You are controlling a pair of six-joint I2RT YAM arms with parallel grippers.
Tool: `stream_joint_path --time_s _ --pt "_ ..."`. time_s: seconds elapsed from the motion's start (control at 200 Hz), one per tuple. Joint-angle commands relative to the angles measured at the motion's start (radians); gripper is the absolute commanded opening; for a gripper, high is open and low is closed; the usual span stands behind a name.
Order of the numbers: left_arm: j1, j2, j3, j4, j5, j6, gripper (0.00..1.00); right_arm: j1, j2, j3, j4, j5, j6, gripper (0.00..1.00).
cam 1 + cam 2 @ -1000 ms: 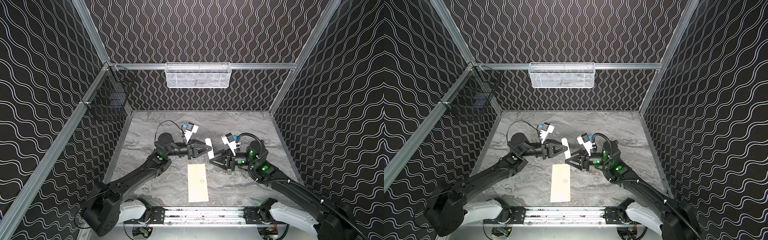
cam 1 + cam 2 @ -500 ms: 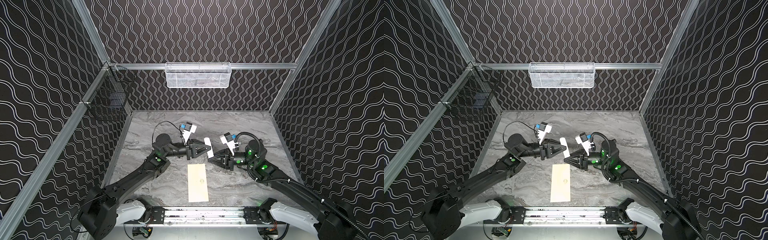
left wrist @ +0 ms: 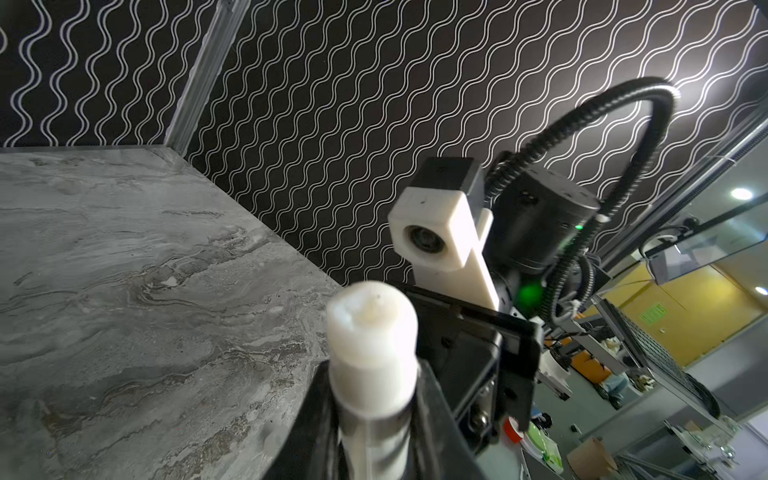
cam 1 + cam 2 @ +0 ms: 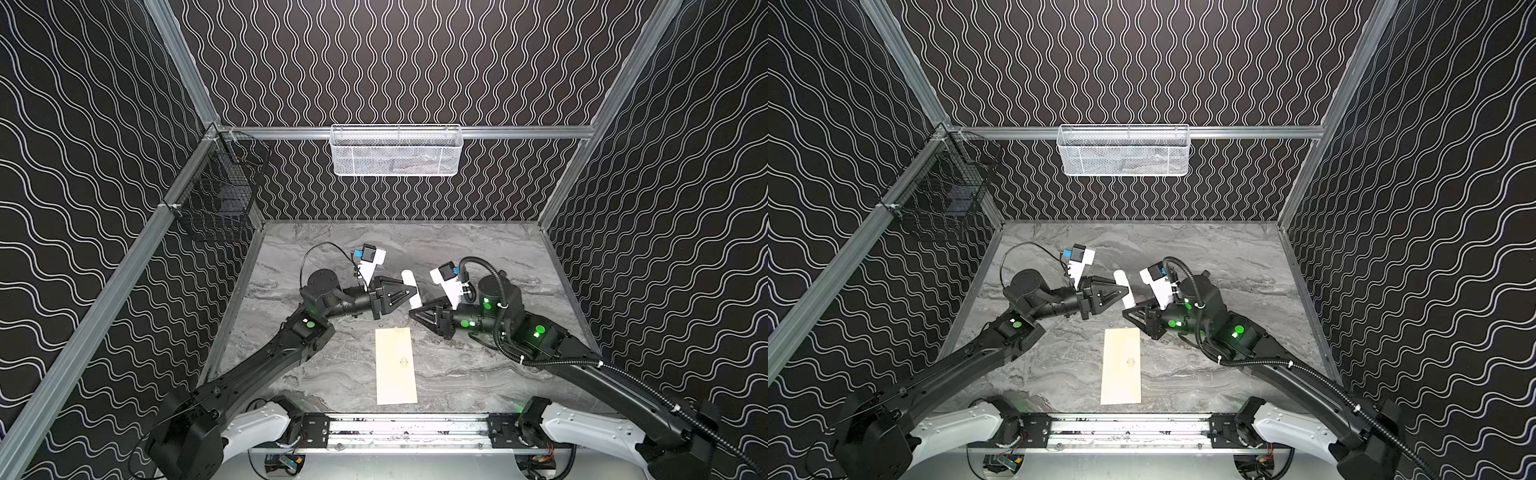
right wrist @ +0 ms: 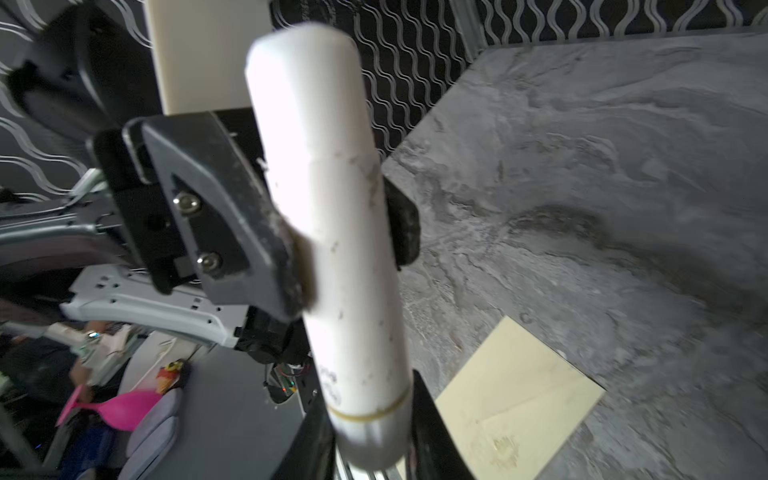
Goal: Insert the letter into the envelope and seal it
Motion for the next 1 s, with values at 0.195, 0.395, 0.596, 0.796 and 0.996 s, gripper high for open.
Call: stream_joint_path --time_s 0.195,0.395,0.596,0.796,0.996 --pt "0.0 0.008 -0.034 -0.065 -0.101 0.057 0.0 0.259 0.116 0.22 -0.267 0.743 0.099 0.21" --pt "0.001 0.0 -0.059 -0.03 -0.107 0.036 0.0 0.326 0.158 0.256 -0.272 0.788 0.123 0.32" --pt "0.008 0.01 -0.053 0.005 -0.047 0.014 0.0 0.314 0.004 0.106 -0.083 0.598 -0.014 0.55" --pt "0.011 0.024 -0.06 0.174 0.074 -0.102 0.0 0.025 -0.184 -0.086 0.108 0.002 -0.09 0.64" --pt "0.01 0.072 -0.067 0.419 0.149 -0.263 0.0 -0.263 -0.229 -0.265 0.455 -0.506 0.075 0.67"
